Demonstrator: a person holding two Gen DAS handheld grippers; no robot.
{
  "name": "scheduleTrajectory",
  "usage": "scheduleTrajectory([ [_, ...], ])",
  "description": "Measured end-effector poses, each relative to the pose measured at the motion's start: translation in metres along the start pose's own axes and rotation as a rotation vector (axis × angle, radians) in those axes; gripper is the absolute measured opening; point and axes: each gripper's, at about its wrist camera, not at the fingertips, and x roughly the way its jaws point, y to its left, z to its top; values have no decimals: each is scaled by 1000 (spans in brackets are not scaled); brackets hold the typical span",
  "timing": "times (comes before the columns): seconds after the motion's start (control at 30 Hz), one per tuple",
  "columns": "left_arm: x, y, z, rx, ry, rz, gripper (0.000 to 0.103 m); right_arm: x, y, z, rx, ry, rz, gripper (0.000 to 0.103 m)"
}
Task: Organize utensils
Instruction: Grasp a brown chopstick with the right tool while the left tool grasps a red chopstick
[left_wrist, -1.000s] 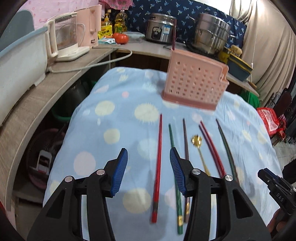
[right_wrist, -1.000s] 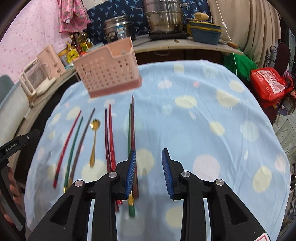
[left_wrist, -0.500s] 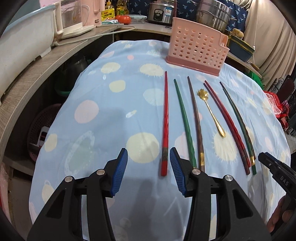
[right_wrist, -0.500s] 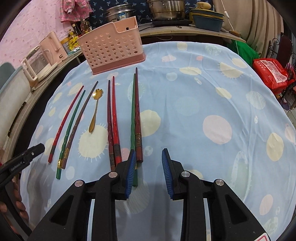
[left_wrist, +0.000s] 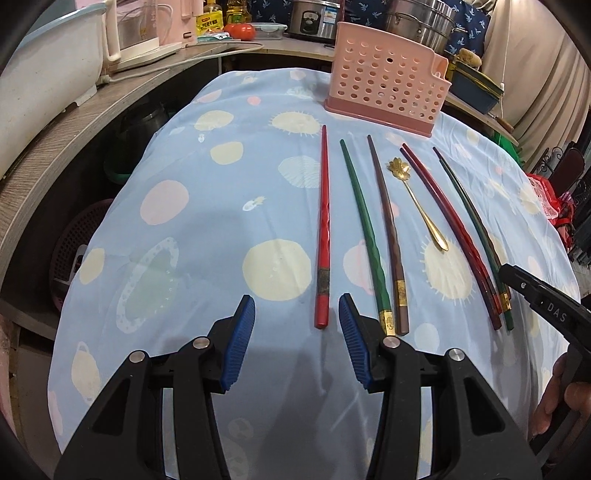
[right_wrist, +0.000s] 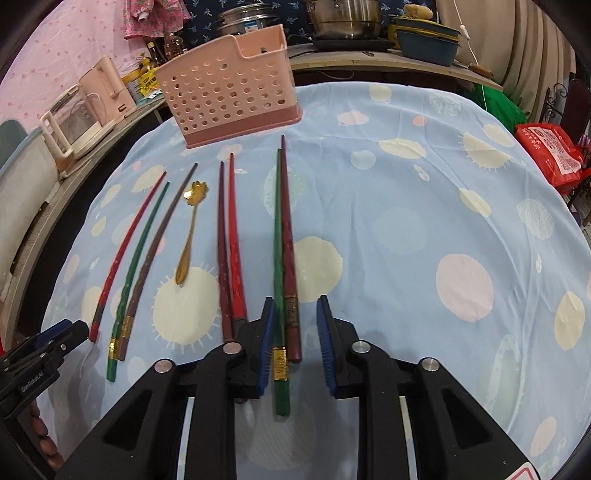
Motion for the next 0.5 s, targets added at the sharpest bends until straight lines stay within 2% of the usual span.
scheduleTrajectory([
  [0.5, 9, -1, 5, -7, 15, -11, 45, -7, -18, 3, 55, -12, 27, 17],
])
